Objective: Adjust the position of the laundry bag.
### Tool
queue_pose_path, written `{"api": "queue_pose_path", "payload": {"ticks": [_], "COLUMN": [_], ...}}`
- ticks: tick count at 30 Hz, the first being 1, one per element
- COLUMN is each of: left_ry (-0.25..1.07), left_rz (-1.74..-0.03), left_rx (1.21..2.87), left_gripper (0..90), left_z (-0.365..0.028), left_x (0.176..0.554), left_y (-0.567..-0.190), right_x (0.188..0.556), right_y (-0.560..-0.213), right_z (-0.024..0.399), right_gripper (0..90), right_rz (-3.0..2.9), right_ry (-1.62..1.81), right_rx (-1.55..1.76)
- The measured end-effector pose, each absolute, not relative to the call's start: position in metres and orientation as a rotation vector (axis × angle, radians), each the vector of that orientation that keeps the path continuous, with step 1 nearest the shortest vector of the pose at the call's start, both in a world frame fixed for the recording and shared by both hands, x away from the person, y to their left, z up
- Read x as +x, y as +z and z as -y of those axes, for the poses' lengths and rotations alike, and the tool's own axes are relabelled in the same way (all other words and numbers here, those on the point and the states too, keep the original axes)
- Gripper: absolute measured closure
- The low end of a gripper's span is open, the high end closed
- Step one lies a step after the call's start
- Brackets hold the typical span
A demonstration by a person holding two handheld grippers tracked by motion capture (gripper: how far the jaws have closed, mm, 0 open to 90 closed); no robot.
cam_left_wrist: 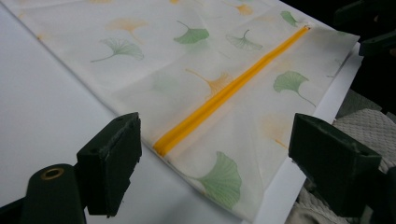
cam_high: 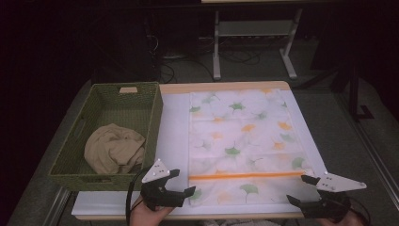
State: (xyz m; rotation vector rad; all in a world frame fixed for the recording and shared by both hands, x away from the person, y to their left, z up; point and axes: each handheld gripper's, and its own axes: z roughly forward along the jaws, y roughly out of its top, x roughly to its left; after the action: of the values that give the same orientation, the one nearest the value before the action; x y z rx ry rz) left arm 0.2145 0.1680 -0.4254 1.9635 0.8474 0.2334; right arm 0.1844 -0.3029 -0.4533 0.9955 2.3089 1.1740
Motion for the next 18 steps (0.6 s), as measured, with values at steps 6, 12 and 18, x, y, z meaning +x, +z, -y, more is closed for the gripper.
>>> {"api": "queue_pose_path", "payload": {"ticks": [6,12,18], "left_ry": [0.244,0.187,0.245], "left_rz": [-0.868,-0.880,-0.872], "left_rx": [1.967,1.940,1.955], "left_gripper": [18.1,18.8,17.1], "left_z": [-0.168,-0.166,-0.160], "left_x": [0.214,0.214,0.209], "left_y": [-0.431,-0.431,-0.425], "right_x": [0.188,0.192,0.198], "right_y": [-0.454,-0.450,-0.440], "right_z": [0.304,0.303,0.309], "right_gripper": [14.1,14.2,15.1], "right_rz": [-2.328,-2.337,-2.312], "right_ry": [1.188,1.195,1.203], "right_rx": [1.000,1.033,1.072]}}
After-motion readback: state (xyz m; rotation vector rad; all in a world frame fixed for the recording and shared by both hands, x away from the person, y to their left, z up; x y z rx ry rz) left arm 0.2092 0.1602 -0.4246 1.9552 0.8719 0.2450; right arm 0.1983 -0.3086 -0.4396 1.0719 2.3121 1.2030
